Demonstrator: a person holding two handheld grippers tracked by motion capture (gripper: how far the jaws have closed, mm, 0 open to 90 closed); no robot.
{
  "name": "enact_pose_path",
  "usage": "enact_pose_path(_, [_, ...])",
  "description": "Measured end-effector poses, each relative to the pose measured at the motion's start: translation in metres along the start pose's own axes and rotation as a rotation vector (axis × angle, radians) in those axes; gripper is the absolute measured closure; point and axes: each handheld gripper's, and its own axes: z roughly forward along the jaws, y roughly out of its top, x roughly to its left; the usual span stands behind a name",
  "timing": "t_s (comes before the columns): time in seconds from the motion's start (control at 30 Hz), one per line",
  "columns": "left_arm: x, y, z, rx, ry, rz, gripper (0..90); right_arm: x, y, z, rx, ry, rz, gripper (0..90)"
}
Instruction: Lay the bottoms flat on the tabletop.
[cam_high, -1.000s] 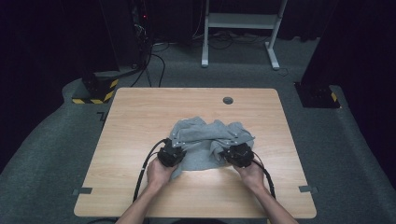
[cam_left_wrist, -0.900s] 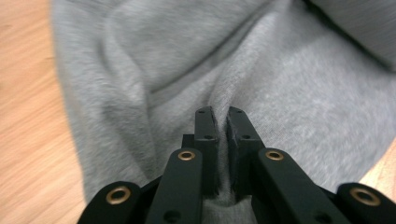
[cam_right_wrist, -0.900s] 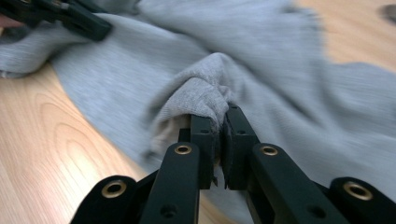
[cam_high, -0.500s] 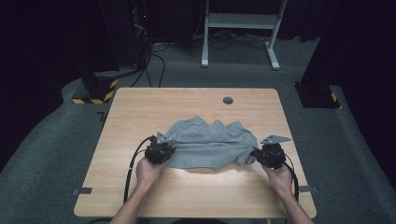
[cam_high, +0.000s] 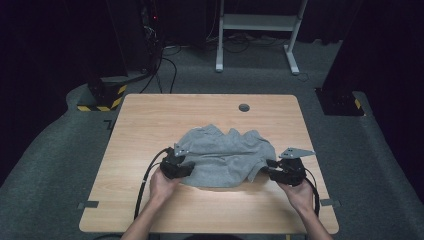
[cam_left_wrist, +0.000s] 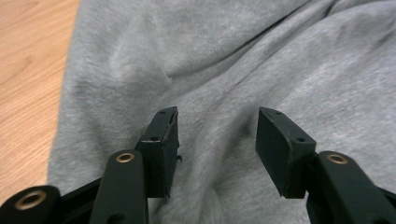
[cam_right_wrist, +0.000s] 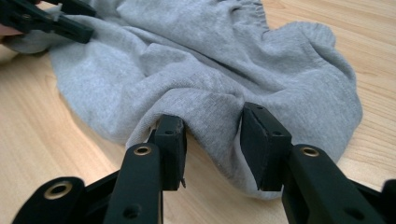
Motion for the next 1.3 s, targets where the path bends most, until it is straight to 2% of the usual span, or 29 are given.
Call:
enact_pose_path(0.07, [-0.001,-0.001,0.004,0.018,-0.002,0.003,49.0,0.0,-0.001,-0.004,-0.002,0.042,0.006,57.3])
enact_pose_path(0.1, [-0.001,-0.001,0.004,0.018,-0.002,0.003,49.0,0.0,-0.001,-0.004,-0.002,0.042,0.006,57.3])
enact_pose_path(0.17, [-0.001,-0.001,0.007,0.03,0.001,0.011,49.1,0.001,-0.002,-0.008,-0.01,0.081,0.004,56.6])
enact_pose_path(0.23, [-0.001,-0.001,0.009,0.034,0.001,0.009,49.1,0.007,0.001,-0.014,-0.023,0.089,-0.026,56.0])
enact_pose_path(0.3, [-0.001,-0.001,0.009,0.033,0.0,0.005,49.4,0.008,0.003,-0.015,-0.028,0.091,-0.026,55.7])
enact_pose_path(0.37, [-0.002,-0.001,0.01,0.03,-0.015,0.0,53.7,0.008,0.007,-0.014,-0.031,0.075,-0.03,55.3])
enact_pose_path(0.5, [-0.007,-0.001,0.008,0.036,-0.046,0.013,55.1,0.005,0.013,0.006,0.002,0.032,0.0,54.7])
enact_pose_path(0.53, [-0.011,-0.002,0.006,0.045,-0.068,0.023,55.2,0.006,0.015,0.021,0.022,0.026,0.018,54.7])
enact_pose_path(0.57, [-0.011,-0.002,0.006,0.045,-0.068,0.023,55.5,0.006,0.015,0.021,0.022,0.026,0.018,54.7])
enact_pose_path(0.6, [-0.013,-0.004,0.004,0.046,-0.078,0.023,55.8,0.01,0.016,0.035,0.048,0.024,0.017,54.7])
enact_pose_path(0.63, [-0.016,-0.005,0.003,0.047,-0.087,0.024,55.8,0.01,0.016,0.035,0.048,0.024,0.017,54.7])
enact_pose_path(0.67, [-0.019,-0.007,0.001,0.047,-0.099,0.019,56.4,0.016,0.015,0.049,0.085,0.013,-0.005,54.7])
enact_pose_path(0.7, [-0.022,-0.01,-0.002,0.048,-0.11,0.016,56.4,0.016,0.015,0.049,0.085,0.013,-0.005,54.7])
enact_pose_path(0.73, [-0.025,-0.012,-0.004,0.047,-0.12,0.019,56.6,0.022,0.012,0.059,0.125,-0.001,-0.038,54.7])
enact_pose_path(0.77, [-0.029,-0.014,-0.006,0.048,-0.128,0.021,56.6,0.022,0.012,0.059,0.125,-0.001,-0.038,54.7])
enact_pose_path(0.9, [-0.036,-0.014,-0.013,0.063,-0.166,0.023,54.6,0.025,0.004,0.068,0.19,0.007,-0.065,54.6])
enact_pose_path(1.03, [-0.03,0.0,-0.019,0.017,-0.126,0.025,49.4,0.021,0.003,0.064,0.2,0.018,-0.061,54.3])
enact_pose_path(1.07, [-0.028,0.006,-0.02,0.001,-0.109,0.028,45.1,0.018,0.004,0.059,0.191,0.007,-0.061,54.0])
enact_pose_path(1.13, [-0.02,0.017,-0.022,-0.027,-0.08,0.032,43.5,0.016,0.006,0.056,0.178,-0.004,-0.051,54.0])
enact_pose_path(1.17, [-0.017,0.023,-0.021,-0.039,-0.062,0.029,41.5,0.008,0.01,0.048,0.147,-0.03,-0.031,53.9])
enact_pose_path(1.2, [-0.008,0.034,-0.019,-0.061,-0.022,0.025,41.0,0.003,0.012,0.044,0.131,-0.038,-0.019,53.5])
enact_pose_path(1.23, [-0.008,0.034,-0.019,-0.061,-0.022,0.025,40.5,0.003,0.012,0.044,0.131,-0.038,-0.019,53.5])
enact_pose_path(1.27, [-0.001,0.042,-0.015,-0.087,0.028,0.023,40.5,-0.004,0.017,0.039,0.112,-0.056,0.0,52.5])
enact_pose_path(1.3, [-0.001,0.042,-0.015,-0.087,0.028,0.023,40.8,-0.006,0.019,0.038,0.106,-0.066,0.007,52.3])
